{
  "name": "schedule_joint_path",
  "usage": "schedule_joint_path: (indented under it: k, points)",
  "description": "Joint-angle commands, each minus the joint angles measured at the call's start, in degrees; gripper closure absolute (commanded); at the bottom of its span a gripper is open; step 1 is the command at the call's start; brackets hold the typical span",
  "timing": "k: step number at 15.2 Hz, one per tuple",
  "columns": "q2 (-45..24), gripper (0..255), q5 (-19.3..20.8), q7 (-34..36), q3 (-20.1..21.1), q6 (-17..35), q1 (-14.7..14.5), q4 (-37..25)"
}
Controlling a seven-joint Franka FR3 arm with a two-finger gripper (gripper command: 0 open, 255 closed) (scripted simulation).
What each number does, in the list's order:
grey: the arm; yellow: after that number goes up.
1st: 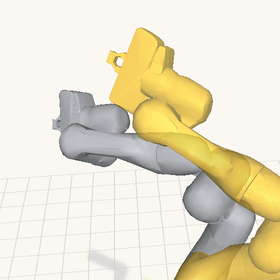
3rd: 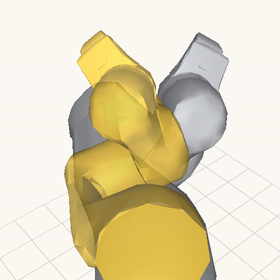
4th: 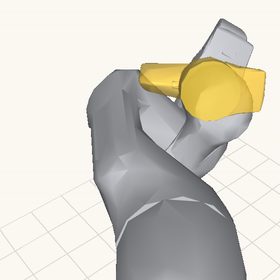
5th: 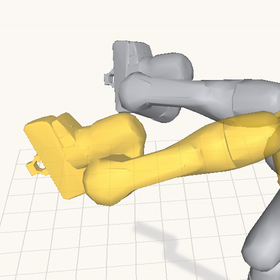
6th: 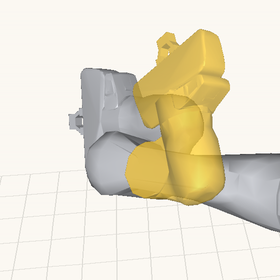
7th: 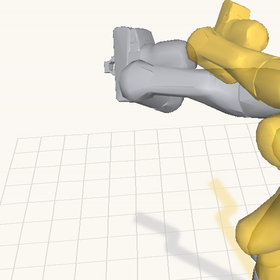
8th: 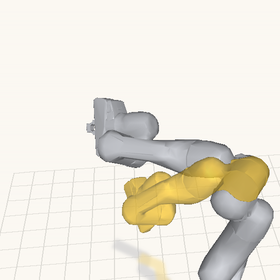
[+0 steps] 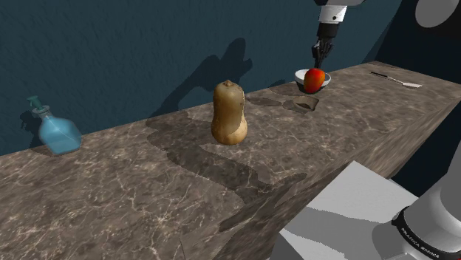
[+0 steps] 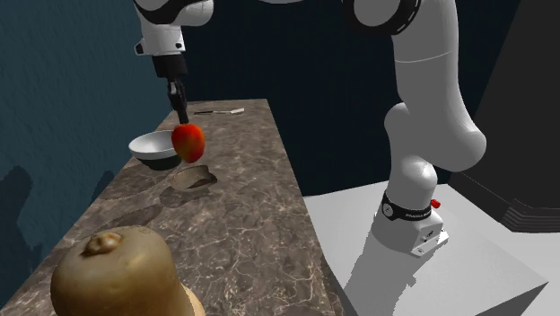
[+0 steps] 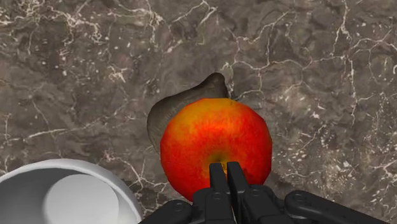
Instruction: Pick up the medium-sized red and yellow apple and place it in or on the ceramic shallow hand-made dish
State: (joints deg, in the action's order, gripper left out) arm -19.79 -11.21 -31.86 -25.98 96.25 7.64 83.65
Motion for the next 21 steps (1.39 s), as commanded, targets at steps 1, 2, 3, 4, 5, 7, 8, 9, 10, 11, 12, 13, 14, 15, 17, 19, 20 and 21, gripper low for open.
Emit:
schedule_joint_path:
  k: [1,2,3,4,5,7,8,9,10,11,12,13,14,15,17,19,20,21]
  points:
    - [-0.2,255,-0.1,-0.1,0.1,1.5,-0.1,1.4]
    - [-0.2,255,-0.1,-0.2,0.1,2.3,-0.2,2.1]
    - [-0.3,255,-0.2,-0.3,0.1,3.0,-0.2,2.8]
    - [-0.3,255,-0.2,-0.3,0.2,3.8,-0.3,3.5]
    - [-0.4,255,-0.3,-0.4,0.2,4.5,-0.3,4.1]
    - [-0.6,255,-0.4,-0.6,0.3,5.8,-0.4,5.3]
    - [-0.6,255,-0.4,-0.6,0.3,5.8,-0.4,5.3]
    - [-0.6,255,-0.4,-0.6,0.3,5.8,-0.4,5.3]
    - [-0.6,255,-0.4,-0.6,0.3,5.8,-0.4,5.3]
    - [-0.6,255,-0.4,-0.6,0.3,5.8,-0.4,5.3]
    - [-0.6,255,-0.4,-0.6,0.3,5.8,-0.4,5.3]
    - [-0.6,255,-0.4,-0.6,0.3,5.8,-0.4,5.3]
    - [-0.6,255,-0.4,-0.6,0.3,5.8,-0.4,5.3]
    - [-0.6,255,-0.4,-0.6,0.3,5.8,-0.4,5.3]
    - [-0.6,0,-0.4,-0.6,0.3,5.8,-0.4,5.3]
    - [-0.6,0,-0.4,-0.6,0.3,5.8,-0.4,5.3]
    - [-0.6,0,-0.4,-0.6,0.3,5.8,-0.4,5.3]
    - [-0.6,0,-0.4,-0.6,0.3,5.8,-0.4,5.3]
